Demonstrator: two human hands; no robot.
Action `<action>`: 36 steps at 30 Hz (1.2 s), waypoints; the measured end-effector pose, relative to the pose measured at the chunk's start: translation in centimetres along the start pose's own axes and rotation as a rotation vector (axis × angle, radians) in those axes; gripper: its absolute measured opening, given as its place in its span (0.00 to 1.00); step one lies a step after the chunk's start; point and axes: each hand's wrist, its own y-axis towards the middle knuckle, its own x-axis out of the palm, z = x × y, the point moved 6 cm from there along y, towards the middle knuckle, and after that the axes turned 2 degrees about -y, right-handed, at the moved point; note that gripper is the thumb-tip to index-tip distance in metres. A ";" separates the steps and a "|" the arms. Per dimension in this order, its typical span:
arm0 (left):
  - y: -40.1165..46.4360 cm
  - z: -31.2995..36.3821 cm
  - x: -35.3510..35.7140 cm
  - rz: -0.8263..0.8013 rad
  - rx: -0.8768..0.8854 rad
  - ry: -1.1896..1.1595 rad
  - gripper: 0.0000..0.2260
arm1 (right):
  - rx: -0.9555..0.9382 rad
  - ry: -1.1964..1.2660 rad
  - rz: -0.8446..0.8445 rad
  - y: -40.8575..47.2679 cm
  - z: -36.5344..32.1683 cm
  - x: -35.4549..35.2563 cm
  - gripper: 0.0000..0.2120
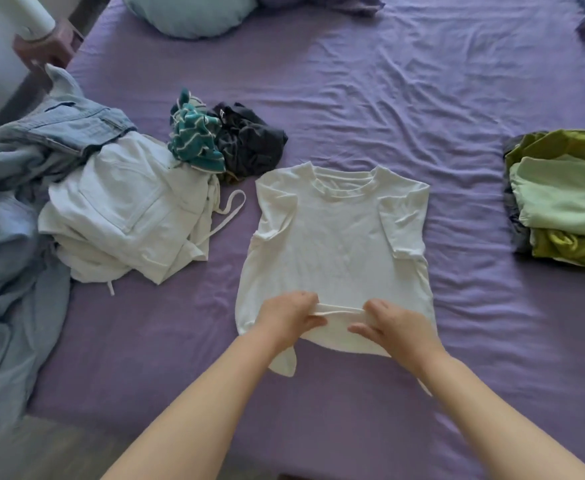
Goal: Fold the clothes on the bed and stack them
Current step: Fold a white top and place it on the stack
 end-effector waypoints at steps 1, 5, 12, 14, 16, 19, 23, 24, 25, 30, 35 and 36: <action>0.9 -0.5 -1.2 0.000 -0.016 -0.002 0.14 | -0.012 -0.024 -0.017 1.0 0.6 -0.8 0.18; 4.6 -3.1 -4.2 -0.056 -0.077 -0.031 0.09 | 0.089 -0.064 0.027 4.6 3.8 -3.5 0.11; 11.5 -5.9 -8.8 -0.027 -0.084 -0.359 0.07 | 0.270 0.262 0.056 11.4 6.8 -5.8 0.07; 13.9 -5.9 -9.5 -0.007 -0.087 -0.434 0.08 | 0.346 0.189 0.092 12.9 7.4 -6.4 0.09; 15.8 -5.6 -9.7 0.013 -0.089 -0.427 0.09 | 0.419 0.112 0.073 14.1 8.1 -6.4 0.12; 17.2 -5.8 -8.3 0.016 -0.111 -0.287 0.15 | 0.450 -0.007 -0.065 14.9 9.1 -5.5 0.16; 15.9 -5.8 -6.4 0.123 -0.050 -0.195 0.25 | 0.512 0.037 -0.127 14.0 10.5 -4.5 0.09; 15.2 -6.0 -6.5 0.201 -0.041 -0.187 0.24 | 0.507 0.108 -0.105 13.9 10.8 -4.3 0.07; 14.5 -6.0 -6.7 0.279 -0.025 -0.177 0.22 | 0.492 0.205 -0.070 13.9 11.0 -4.3 0.05; 13.0 -4.5 -4.4 0.144 0.201 -0.177 0.19 | 0.610 0.839 0.149 14.2 11.3 -4.0 0.02; 12.9 -3.1 -2.6 0.007 0.222 0.160 0.16 | 0.732 1.047 0.206 13.8 11.6 -2.6 0.05; 12.8 -3.0 -3.1 0.080 0.238 0.085 0.11 | 0.740 1.075 0.203 13.6 11.7 -2.5 0.05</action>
